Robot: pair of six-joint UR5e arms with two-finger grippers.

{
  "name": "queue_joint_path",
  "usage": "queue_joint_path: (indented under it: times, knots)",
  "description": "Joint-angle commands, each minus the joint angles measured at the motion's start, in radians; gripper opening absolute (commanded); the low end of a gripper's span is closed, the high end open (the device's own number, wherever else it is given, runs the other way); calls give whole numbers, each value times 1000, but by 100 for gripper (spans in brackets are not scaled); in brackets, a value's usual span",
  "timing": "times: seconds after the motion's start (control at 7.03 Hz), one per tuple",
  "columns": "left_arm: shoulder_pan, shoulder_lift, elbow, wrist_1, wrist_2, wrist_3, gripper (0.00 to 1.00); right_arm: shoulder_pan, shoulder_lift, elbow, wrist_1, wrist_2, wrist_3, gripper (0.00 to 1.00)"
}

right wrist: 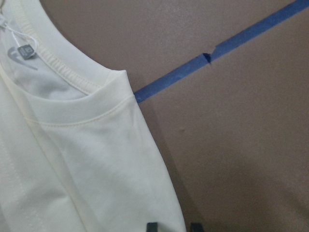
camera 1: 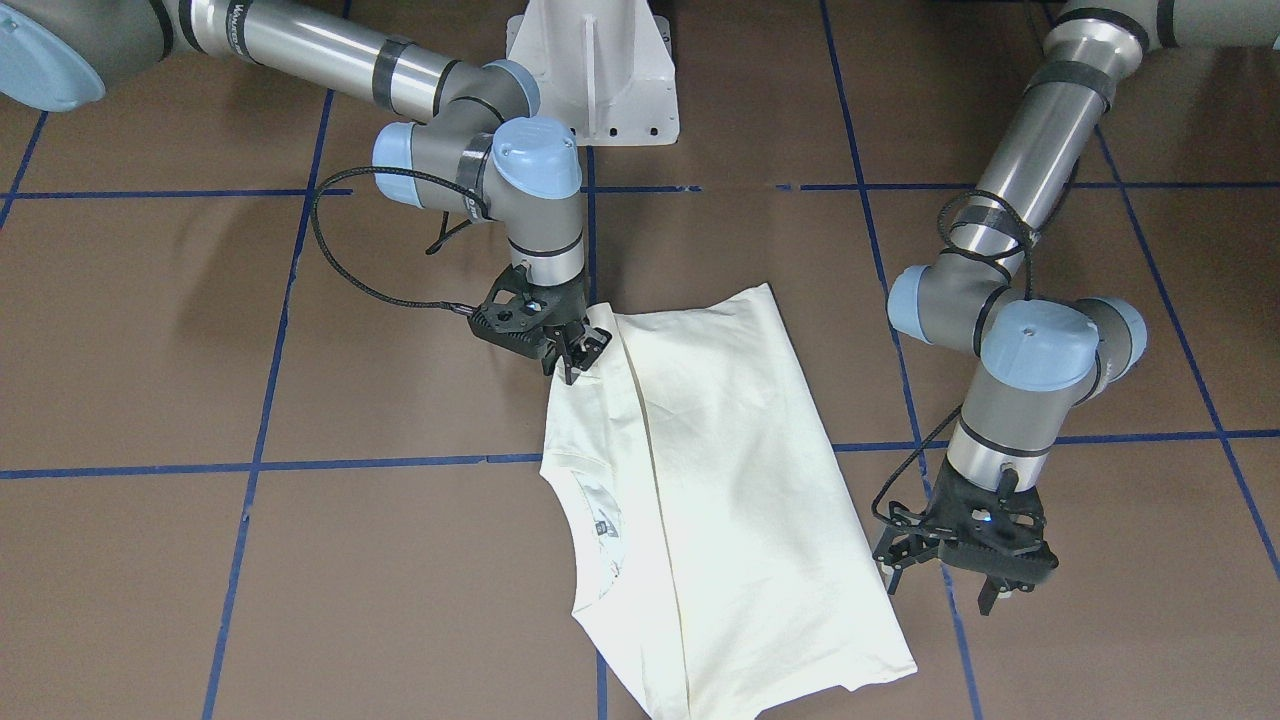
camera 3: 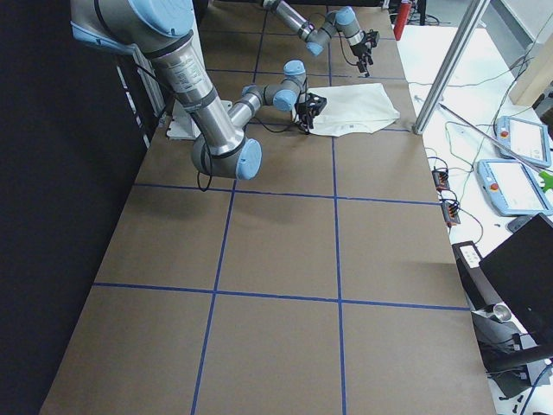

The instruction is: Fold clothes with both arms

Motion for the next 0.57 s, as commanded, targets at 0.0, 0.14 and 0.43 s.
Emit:
queue_joint_path:
  times: [0.0,0.14,0.43]
  knots:
    - [2,0,0,0,0,-1,100,12,-5,11,-5,-16,-7,0]
    - [2,0,-2,-2,0,-1,100,30,-21,17,-5,-10,-13,0]
    - [3,0,-11,-2,0,-3,100,38,-171,207,-6,-6,-13,0]
